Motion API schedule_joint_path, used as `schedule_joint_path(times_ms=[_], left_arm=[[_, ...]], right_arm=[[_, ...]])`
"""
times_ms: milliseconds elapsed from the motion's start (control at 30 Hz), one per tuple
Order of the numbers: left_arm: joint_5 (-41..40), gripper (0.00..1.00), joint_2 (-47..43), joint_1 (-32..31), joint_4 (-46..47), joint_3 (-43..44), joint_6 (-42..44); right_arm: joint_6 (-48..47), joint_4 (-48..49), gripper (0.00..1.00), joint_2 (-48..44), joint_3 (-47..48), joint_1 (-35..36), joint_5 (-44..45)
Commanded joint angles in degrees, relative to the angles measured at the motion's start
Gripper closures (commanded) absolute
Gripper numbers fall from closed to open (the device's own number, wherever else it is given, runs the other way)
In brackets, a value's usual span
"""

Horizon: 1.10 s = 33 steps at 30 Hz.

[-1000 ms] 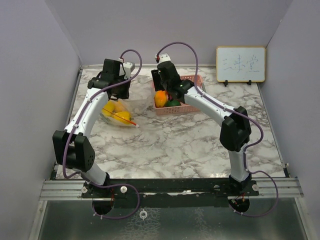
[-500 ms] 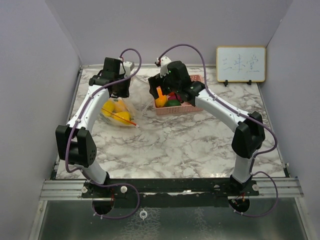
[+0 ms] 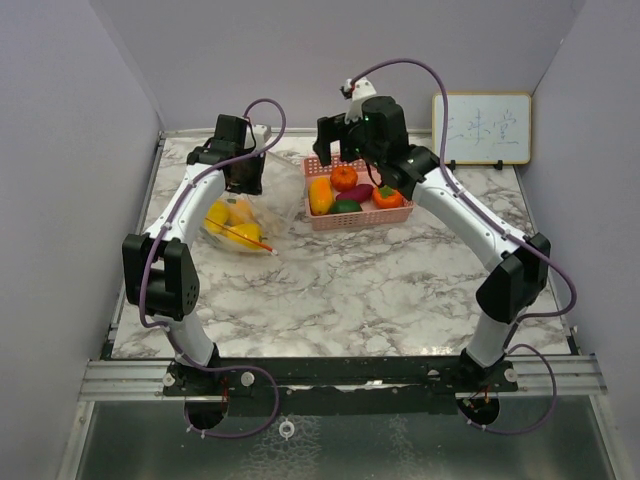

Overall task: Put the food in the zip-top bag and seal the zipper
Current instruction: Open the zipper of the food storage bag, then pick up the fake vegetable from the bin.

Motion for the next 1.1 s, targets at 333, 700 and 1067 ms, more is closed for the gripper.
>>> schedule_joint_path(times_ms=[333,700,1067], left_arm=[[1.7,1.00,1.4,0.3,1.1,3.2,-2.4],[2.6,1.00,2.4,0.3,0.9,3.0,-3.2],[3.1,1.00,2.1,0.3,-0.7,4.1,-3.5]], right_arm=[[2.7,-4.3,0.00,21.9,10.5,-6.2,4.2],[2.3,-0.6,0.00,33.2,16.3,-7.0,5.8],[4.6,-0.7,0.05,37.5,15.7,-7.5,2.5]])
